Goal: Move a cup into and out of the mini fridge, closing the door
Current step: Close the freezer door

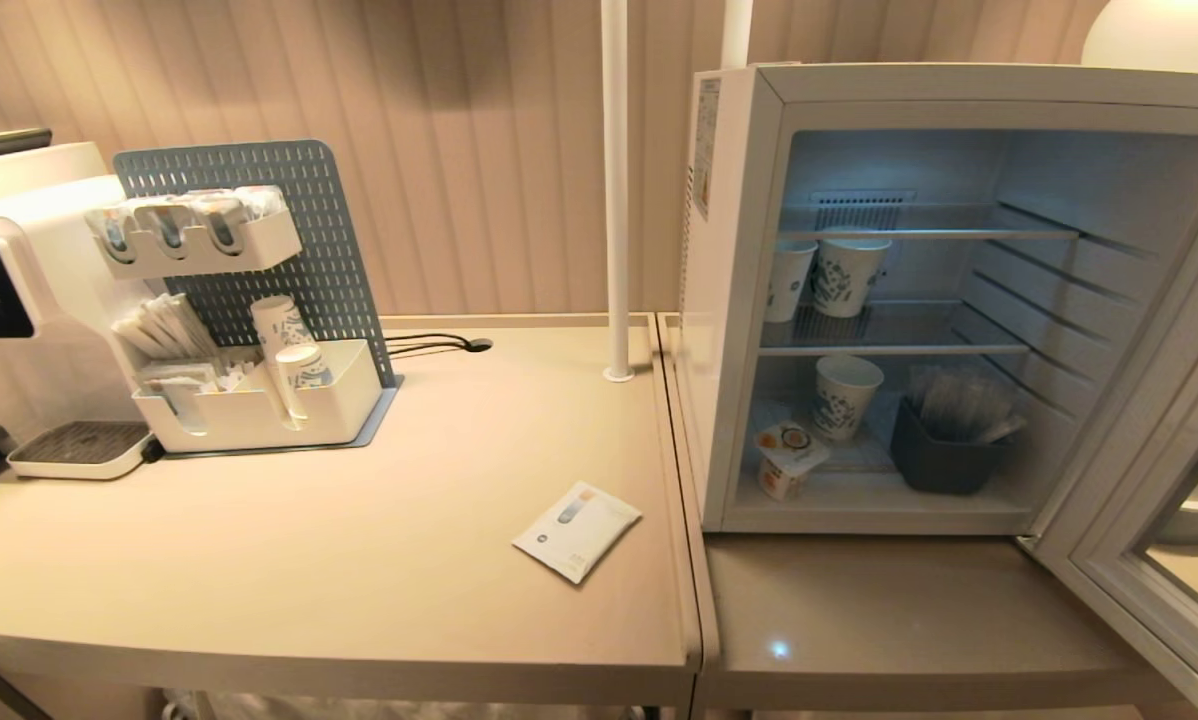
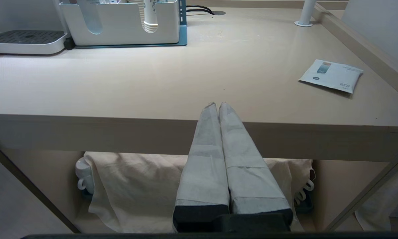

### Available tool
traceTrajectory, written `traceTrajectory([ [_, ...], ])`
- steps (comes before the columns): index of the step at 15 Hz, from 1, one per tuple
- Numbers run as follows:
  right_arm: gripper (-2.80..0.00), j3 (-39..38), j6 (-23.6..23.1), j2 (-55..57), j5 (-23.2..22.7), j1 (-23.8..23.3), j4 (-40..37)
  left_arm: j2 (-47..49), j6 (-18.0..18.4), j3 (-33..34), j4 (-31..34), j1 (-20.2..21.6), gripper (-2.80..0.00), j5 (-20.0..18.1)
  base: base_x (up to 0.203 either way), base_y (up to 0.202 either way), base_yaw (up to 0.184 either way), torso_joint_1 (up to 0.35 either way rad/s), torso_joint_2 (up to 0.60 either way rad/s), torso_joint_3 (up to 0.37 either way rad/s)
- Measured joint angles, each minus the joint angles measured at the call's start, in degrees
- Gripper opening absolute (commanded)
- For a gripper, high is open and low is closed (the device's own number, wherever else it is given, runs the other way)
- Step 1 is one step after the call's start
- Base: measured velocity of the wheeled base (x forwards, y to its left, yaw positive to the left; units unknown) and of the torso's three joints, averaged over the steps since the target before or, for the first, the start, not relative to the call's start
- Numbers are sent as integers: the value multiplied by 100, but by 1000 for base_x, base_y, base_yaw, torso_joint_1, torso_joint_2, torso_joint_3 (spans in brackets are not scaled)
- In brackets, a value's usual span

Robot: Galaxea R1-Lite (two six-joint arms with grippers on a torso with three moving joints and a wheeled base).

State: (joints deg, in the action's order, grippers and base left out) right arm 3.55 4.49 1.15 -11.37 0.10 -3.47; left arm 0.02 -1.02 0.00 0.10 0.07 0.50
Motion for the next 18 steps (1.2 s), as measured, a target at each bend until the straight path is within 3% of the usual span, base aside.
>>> traceTrajectory([
  [2, -280, -11, -83, -74, 764, -2, -177, 0, 10, 0, -2, 0, -280, 2, 0, 0, 0, 0, 0, 0],
  [4, -280, -14, -117, -101, 865, -2, -242, 0, 12, 0, -2, 0, -280, 1, 0, 0, 0, 0, 0, 0],
  [6, -280, -46, -382, -106, 1255, -2, -336, 0, 3, 0, 0, 0, -280, -1, 0, 0, 0, 0, 0, 0],
  [14, -280, 24, -416, -112, 1207, -2, -676, 0, 44, 0, 23, 0, -280, 26, -7, 0, -1, 0, 1, 0],
  [18, -280, 24, -414, -110, 1210, -2, -676, 0, 58, 0, 20, 0, -280, 27, -177, 0, 2, 2, -3, 2],
])
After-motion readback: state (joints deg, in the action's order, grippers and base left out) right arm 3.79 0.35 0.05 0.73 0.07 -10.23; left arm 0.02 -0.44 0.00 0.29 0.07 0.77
